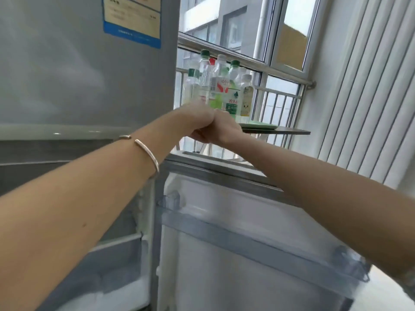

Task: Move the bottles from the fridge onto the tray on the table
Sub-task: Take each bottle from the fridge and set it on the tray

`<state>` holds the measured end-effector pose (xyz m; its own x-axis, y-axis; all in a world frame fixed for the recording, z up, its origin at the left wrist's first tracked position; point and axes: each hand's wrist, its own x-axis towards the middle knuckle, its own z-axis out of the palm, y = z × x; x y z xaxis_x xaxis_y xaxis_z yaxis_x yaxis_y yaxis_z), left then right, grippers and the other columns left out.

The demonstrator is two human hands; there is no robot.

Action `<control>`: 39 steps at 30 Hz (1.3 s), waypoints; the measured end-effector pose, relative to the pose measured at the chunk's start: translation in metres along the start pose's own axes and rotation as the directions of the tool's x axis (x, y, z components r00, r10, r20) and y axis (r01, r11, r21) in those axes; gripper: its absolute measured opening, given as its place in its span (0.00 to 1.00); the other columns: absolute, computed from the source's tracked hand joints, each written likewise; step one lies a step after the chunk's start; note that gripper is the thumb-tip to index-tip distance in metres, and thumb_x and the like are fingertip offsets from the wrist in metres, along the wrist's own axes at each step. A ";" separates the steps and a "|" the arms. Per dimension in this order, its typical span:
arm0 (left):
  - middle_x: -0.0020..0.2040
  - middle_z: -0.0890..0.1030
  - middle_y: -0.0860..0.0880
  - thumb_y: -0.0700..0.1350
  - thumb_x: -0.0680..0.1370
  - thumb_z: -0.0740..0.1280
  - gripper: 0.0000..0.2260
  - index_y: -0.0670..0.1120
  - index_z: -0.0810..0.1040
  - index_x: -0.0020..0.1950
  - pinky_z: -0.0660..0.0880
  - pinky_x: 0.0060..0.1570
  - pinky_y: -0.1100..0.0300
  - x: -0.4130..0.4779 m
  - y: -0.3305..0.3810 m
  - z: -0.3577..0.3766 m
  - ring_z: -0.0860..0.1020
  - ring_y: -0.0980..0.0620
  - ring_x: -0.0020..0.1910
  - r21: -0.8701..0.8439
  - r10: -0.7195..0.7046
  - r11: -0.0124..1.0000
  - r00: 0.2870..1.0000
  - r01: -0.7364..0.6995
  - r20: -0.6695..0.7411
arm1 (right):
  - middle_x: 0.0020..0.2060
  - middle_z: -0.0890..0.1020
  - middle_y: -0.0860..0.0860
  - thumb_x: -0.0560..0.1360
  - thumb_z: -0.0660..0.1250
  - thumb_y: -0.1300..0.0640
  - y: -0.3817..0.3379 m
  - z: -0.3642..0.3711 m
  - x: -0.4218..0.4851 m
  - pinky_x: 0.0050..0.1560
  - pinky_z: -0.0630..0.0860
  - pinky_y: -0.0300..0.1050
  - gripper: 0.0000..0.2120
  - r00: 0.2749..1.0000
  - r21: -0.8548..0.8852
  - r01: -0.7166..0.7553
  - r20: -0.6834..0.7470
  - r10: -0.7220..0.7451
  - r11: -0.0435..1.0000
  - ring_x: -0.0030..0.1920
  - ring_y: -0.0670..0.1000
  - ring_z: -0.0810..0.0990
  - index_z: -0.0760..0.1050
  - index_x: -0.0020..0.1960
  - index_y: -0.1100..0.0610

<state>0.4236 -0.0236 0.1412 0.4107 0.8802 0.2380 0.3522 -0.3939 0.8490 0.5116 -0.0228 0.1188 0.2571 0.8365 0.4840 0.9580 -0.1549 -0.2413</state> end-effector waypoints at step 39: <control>0.67 0.61 0.40 0.39 0.74 0.67 0.35 0.48 0.54 0.77 0.75 0.56 0.45 -0.074 -0.499 -0.162 0.69 0.36 0.63 0.453 -0.408 0.514 0.672 0.728 -0.618 | 0.47 0.84 0.58 0.73 0.60 0.61 -0.207 0.442 -0.085 0.53 0.81 0.55 0.10 0.742 0.498 -0.221 0.644 -0.187 0.838 0.49 0.60 0.84 0.78 0.40 0.53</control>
<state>0.0814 0.1511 -0.2237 -0.3871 0.9160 0.1056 0.8614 0.3185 0.3957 0.2349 0.1705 -0.2445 -0.0700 0.9880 -0.1375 0.6831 -0.0530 -0.7284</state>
